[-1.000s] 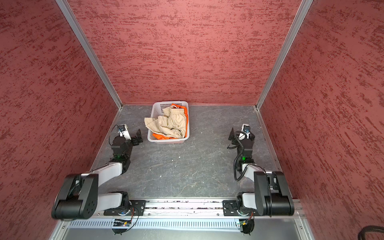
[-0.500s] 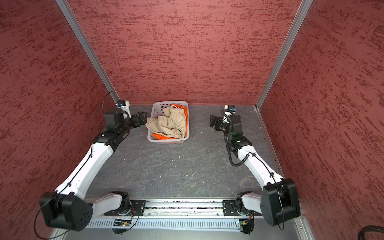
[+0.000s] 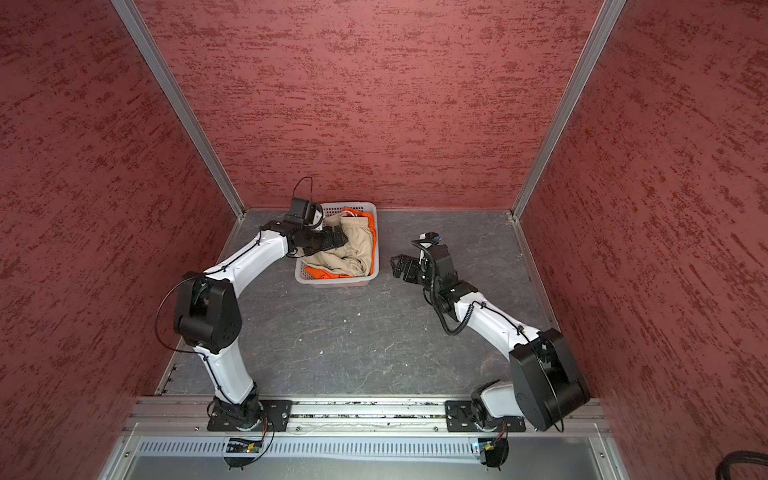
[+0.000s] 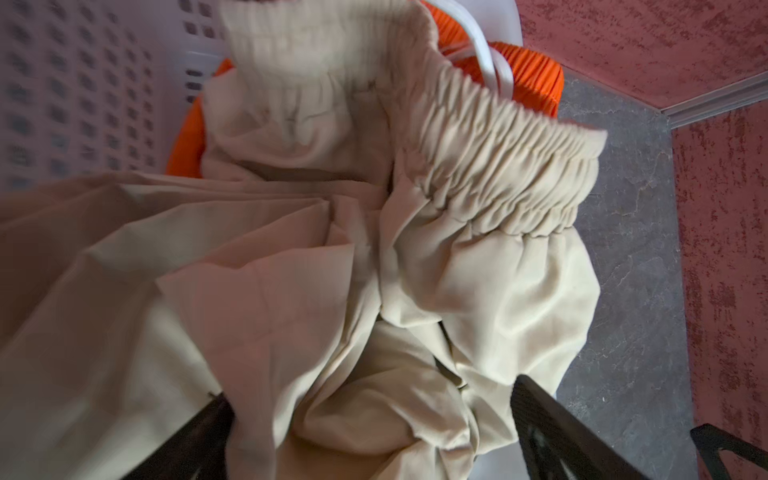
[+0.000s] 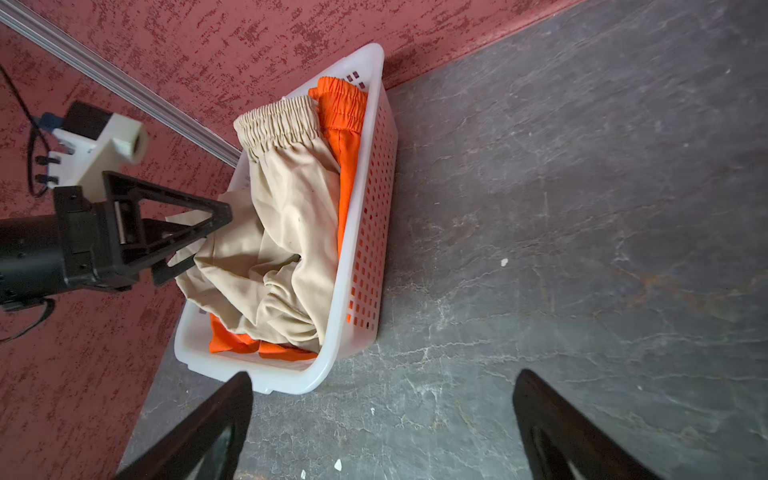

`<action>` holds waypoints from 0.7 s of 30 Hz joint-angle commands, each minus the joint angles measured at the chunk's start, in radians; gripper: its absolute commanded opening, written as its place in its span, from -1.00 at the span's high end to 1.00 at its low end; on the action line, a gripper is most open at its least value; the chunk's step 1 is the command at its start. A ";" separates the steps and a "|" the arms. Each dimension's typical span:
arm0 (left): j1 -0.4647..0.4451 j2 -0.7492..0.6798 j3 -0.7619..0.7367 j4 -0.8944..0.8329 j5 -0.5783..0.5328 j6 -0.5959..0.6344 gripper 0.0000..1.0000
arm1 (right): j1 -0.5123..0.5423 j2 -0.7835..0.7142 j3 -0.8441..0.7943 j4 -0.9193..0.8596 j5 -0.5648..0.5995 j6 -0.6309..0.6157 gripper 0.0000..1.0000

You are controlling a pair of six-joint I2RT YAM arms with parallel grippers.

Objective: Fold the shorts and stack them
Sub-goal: 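Reach both grippers into the white basket and grasp the beige shorts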

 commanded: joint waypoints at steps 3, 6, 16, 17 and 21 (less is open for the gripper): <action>-0.044 0.080 0.086 0.063 0.078 -0.032 -0.98 | 0.017 0.041 -0.007 0.052 -0.029 0.055 -0.98; -0.062 0.141 0.148 0.049 0.051 -0.040 -0.93 | 0.027 0.090 0.002 0.064 -0.041 0.061 -0.98; -0.055 0.077 0.186 -0.022 -0.082 0.022 0.51 | 0.091 0.264 0.129 0.118 -0.063 0.061 -0.98; -0.046 0.051 0.169 -0.019 -0.086 0.031 0.52 | 0.099 0.291 0.151 0.121 -0.065 0.060 -0.98; 0.004 -0.041 0.107 -0.031 -0.072 0.048 0.57 | 0.131 0.395 0.243 0.135 -0.075 0.061 -0.98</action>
